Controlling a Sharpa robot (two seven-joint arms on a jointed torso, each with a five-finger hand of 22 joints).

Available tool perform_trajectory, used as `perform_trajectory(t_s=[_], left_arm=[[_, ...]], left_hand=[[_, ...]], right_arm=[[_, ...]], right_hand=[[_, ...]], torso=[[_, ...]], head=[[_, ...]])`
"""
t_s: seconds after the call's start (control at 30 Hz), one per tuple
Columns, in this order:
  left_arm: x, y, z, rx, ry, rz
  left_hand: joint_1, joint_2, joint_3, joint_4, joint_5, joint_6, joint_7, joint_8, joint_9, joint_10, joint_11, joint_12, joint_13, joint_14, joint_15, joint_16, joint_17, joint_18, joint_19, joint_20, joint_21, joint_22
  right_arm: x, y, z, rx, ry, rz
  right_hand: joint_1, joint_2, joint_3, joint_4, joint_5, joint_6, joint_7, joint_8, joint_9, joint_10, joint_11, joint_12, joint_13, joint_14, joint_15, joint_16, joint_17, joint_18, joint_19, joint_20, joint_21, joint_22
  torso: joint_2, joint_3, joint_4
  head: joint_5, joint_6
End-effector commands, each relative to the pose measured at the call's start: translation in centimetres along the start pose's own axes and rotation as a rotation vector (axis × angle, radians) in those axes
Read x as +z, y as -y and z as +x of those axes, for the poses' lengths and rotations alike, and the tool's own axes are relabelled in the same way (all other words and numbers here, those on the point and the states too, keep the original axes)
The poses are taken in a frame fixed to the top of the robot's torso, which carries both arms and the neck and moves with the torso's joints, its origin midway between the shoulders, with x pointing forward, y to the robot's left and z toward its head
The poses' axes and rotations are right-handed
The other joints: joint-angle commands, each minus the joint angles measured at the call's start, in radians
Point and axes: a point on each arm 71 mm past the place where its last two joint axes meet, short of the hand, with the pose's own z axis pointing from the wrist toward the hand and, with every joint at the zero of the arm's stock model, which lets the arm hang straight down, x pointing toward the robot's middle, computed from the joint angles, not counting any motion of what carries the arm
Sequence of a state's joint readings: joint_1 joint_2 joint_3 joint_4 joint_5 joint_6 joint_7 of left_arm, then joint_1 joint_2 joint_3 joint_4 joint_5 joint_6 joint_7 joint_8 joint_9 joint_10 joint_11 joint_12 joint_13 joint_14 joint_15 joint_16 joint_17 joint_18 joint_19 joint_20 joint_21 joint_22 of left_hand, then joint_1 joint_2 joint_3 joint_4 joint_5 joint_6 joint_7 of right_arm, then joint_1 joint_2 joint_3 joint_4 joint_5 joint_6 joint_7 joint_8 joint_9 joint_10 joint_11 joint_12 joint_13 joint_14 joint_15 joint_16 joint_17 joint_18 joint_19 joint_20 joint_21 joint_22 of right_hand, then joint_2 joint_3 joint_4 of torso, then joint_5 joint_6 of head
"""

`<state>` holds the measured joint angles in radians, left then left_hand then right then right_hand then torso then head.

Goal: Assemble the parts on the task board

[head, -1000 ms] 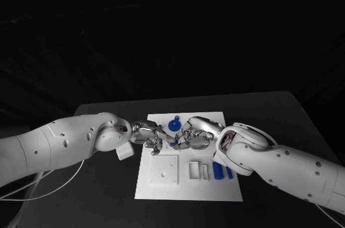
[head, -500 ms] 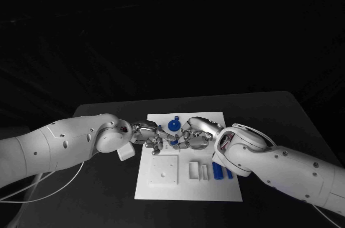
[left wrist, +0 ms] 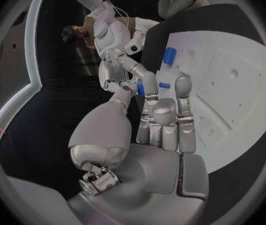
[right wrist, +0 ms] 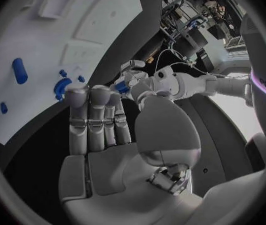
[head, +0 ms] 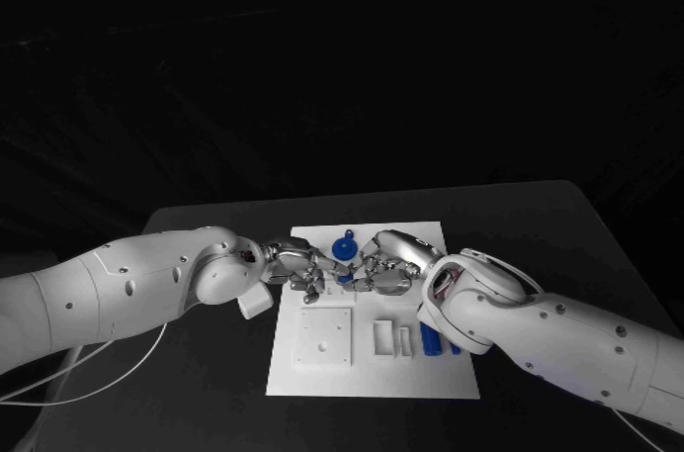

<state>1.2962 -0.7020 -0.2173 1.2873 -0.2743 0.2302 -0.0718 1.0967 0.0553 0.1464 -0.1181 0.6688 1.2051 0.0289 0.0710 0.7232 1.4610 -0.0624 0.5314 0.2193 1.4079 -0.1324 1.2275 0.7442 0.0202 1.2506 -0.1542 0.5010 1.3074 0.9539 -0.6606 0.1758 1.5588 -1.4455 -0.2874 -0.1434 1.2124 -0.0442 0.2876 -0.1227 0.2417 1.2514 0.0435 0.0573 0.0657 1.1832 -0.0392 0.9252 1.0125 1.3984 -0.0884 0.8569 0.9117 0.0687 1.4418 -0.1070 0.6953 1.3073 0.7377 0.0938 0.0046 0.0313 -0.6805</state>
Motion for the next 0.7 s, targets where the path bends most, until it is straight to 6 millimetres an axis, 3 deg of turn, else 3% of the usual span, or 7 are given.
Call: perform_trajectory(t_s=[0.03, 0.13, 0.57, 0.7], left_arm=[[0.28, 0.25, 0.24, 0.009, 0.032, 0.004], [0.33, 0.3, 0.27, 0.013, 0.043, 0.006], [0.5, 0.48, 0.48, 0.025, 0.056, 0.011], [0.51, 0.45, 0.47, 0.036, 0.066, 0.005]], left_hand=[[0.009, -0.013, 0.098, -0.101, -0.017, 0.032, -0.037, -0.004, 0.09, 0.051, -0.02, 0.006, -0.002, 0.003, -0.007, 0.002, 0.001, -0.005, -0.001, -0.003, 0.005, 0.018], [0.031, -0.024, 0.092, -0.074, -0.02, 0.028, -0.038, -0.005, 0.115, 0.051, -0.021, 0.01, -0.006, 0.004, -0.007, 0.002, 0.001, -0.006, 0.0, -0.004, 0.006, 0.018], [0.04, -0.027, 0.099, -0.074, -0.02, 0.03, -0.038, -0.004, 0.123, 0.052, -0.022, 0.012, -0.006, 0.004, -0.008, 0.002, 0.001, -0.005, 0.001, -0.004, 0.007, 0.019], [0.041, -0.03, 0.103, -0.077, -0.009, 0.036, -0.039, -0.005, 0.125, 0.052, -0.022, 0.018, -0.005, 0.007, -0.009, 0.0, 0.0, -0.004, 0.002, -0.006, 0.009, 0.018]], right_arm=[[0.09, -0.49, -0.09, 0.016, 0.035, -0.005], [0.13, -0.62, 0.03, 0.023, 0.034, -0.005], [0.28, -0.57, 0.42, 0.032, 0.026, 0.006], [0.3, -0.34, 0.42, 0.037, 0.026, 0.017]], right_hand=[[-0.005, -0.006, 0.005, 0.0, 0.007, 0.013, -0.004, 0.006, 0.002, 0.007, 0.002, -0.006, 0.001, 0.006, -0.004, -0.003, 0.001, -0.007, 0.005, -0.004, 0.002, 0.084], [-0.006, -0.007, 0.007, 0.0, 0.011, 0.014, -0.005, 0.006, 0.002, 0.008, 0.001, -0.005, 0.002, 0.006, -0.005, -0.003, 0.002, -0.007, 0.006, -0.004, 0.006, 0.085], [-0.011, -0.009, 0.01, 0.0, 0.016, 0.015, -0.005, 0.006, 0.002, 0.009, 0.001, -0.007, 0.003, 0.007, -0.005, -0.003, 0.004, -0.008, 0.006, -0.004, 0.009, 0.085], [-0.025, -0.023, -0.002, 0.007, 0.016, -0.002, 0.001, 0.005, 0.0, -0.009, 0.006, -0.027, -0.011, 0.0, -0.001, -0.009, 0.003, -0.006, 0.0, -0.002, -0.012, 0.081]], torso=[[0.0, 0.0, 0.0006], [0.0, -0.0001, 0.001], [0.001, -0.0008, 0.0016], [0.001, -0.0005, 0.0013]], head=[[-0.001, 0.002], [-0.001, 0.002], [-0.002, 0.001], [-0.001, 0.0]])
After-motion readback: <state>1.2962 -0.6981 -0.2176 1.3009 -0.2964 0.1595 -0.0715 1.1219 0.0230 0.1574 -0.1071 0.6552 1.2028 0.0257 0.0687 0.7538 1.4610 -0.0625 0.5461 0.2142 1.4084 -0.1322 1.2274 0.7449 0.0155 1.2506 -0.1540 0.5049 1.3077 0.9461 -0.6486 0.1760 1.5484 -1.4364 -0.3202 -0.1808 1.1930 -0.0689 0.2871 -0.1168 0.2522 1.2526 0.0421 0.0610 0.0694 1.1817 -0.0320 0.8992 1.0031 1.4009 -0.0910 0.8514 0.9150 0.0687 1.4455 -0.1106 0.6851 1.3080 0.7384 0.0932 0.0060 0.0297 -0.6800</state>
